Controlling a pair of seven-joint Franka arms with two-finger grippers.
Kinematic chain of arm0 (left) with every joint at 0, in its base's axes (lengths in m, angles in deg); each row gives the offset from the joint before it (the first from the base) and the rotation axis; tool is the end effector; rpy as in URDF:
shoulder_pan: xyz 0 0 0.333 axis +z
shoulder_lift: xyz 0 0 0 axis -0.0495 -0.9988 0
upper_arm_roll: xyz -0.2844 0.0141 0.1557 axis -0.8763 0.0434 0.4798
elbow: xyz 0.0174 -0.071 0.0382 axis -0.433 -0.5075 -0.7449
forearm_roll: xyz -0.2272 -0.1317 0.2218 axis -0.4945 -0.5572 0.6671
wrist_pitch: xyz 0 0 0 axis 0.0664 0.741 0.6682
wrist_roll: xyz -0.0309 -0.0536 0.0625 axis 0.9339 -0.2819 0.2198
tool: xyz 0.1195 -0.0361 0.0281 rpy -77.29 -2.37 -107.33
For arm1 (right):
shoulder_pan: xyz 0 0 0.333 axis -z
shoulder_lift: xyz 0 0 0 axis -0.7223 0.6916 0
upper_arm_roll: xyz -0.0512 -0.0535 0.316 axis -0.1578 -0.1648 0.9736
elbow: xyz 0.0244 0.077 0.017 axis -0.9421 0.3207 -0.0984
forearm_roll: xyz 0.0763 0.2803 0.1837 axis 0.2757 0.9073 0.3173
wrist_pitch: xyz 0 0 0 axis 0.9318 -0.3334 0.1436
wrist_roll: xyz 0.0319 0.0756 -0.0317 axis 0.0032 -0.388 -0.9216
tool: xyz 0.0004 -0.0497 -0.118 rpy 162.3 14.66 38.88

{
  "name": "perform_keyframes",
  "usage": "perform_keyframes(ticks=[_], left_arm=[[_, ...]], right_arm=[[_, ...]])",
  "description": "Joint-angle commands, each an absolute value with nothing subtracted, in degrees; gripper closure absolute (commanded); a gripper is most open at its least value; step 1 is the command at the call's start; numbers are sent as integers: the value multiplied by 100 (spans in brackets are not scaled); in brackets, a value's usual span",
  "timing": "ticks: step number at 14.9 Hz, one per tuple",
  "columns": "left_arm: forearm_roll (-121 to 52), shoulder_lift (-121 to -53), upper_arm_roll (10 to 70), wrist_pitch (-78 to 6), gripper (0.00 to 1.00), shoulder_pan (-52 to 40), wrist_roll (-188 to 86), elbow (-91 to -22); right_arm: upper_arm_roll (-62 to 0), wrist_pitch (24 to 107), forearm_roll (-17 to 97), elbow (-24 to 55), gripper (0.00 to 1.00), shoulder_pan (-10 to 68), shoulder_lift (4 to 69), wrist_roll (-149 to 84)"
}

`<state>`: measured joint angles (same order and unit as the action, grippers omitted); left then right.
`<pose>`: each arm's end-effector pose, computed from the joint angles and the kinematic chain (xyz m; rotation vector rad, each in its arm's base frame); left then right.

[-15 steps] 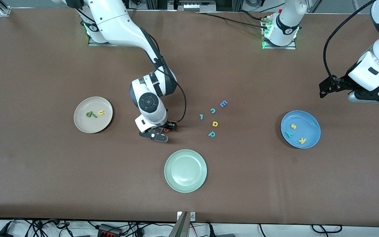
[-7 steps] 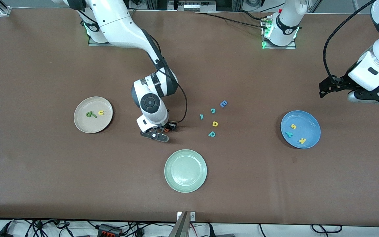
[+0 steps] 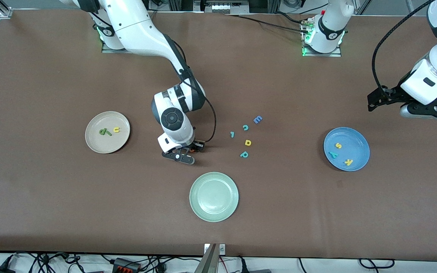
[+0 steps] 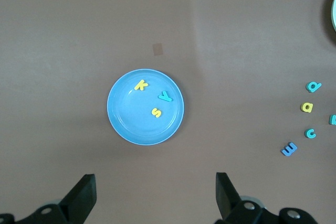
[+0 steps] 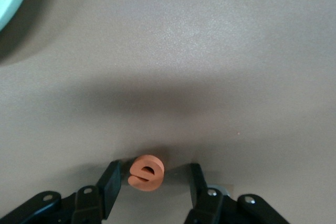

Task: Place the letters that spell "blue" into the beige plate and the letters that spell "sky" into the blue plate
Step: 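Reach and grasp the orange E with the right gripper, then carry the orange E to the beige plate and open the right gripper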

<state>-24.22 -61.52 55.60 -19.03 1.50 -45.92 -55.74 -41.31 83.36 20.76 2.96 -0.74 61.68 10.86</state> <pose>0.5149 -0.0322 0.5592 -3.1196 0.0674 -0.0239 0.5593 0.3893 0.1944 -3.0889 0.3901 0.0040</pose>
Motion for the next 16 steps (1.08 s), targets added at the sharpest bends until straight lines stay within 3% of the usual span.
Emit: perform_keyframes(ticks=[1, 4, 7, 9, 12, 16], left_arm=[[-2576, -6089, 5565, -1762, 0, 143, -4460, -5516], [-2576, -6098, 5565, -1762, 0, 143, -4451, -5516], [-2576, -6098, 5565, -1753, 0, 143, -4451, -5516], [-2585, -6089, 5565, -1727, 0, 152, -4451, -5516], [-2585, -6089, 5565, -1683, 0, 152, -4451, -5516], [-2585, -6098, 5565, -1692, 0, 143, -4469, -5499]], right_arm=[[-4145, 8357, 2227, 200, 41, -104, 6250, 1100], [-4145, 8357, 2253, 200, 44, -139, 6250, 1100], [-4145, 8357, 2271, 200, 81, -139, 6241, 1127], [-4145, 8340, 2262, 200, 93, -148, 6188, 1092], [-4145, 8226, 2262, 217, 96, -104, 5979, 1039], [-4250, 7199, 2218, 541, 96, 80, 5337, 671]])
